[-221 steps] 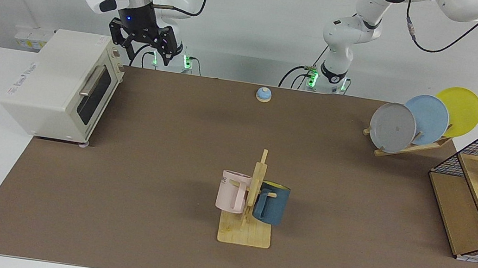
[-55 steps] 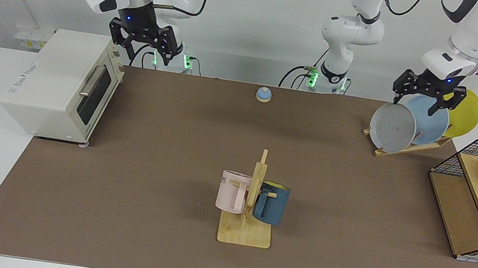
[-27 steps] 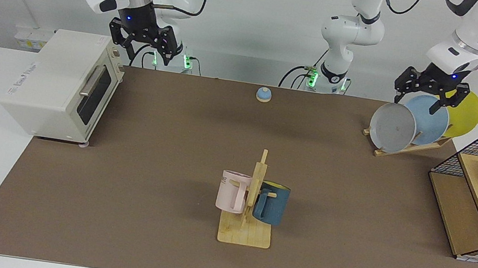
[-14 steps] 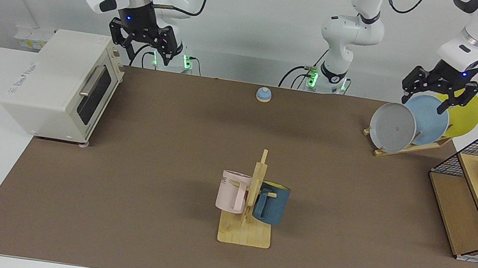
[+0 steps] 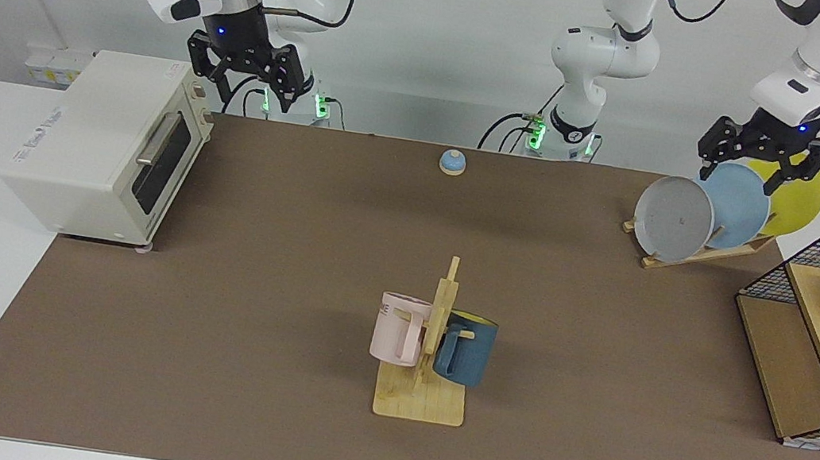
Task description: Put markers into pen holder
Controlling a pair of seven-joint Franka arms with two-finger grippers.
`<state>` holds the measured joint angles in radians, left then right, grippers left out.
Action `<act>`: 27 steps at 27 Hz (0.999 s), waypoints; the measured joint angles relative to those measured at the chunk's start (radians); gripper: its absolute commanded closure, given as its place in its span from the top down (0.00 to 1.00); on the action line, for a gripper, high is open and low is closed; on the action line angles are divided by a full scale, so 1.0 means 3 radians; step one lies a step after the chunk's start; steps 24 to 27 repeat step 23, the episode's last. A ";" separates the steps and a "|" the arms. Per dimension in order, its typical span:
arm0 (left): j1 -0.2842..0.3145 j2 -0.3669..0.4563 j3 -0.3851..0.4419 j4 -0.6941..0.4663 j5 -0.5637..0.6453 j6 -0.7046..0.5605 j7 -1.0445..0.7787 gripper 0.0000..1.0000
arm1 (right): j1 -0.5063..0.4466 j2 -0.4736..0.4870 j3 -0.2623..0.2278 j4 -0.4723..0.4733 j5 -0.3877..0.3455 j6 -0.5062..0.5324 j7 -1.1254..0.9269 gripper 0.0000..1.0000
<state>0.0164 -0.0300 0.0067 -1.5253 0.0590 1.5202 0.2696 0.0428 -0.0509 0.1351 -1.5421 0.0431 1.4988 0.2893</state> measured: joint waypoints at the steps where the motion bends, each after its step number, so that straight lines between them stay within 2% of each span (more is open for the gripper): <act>1: 0.0000 0.0000 0.0000 0.0000 0.0003 0.0000 -0.0001 1.00 | 0.0000 0.0000 0.0000 0.0000 0.0000 0.0000 0.0000 1.00; 27: -0.0033 -0.0001 -0.0017 0.0042 0.0025 -0.0089 -0.0223 1.00 | 0.0000 0.0000 0.0000 0.0000 0.0000 0.0000 0.0000 1.00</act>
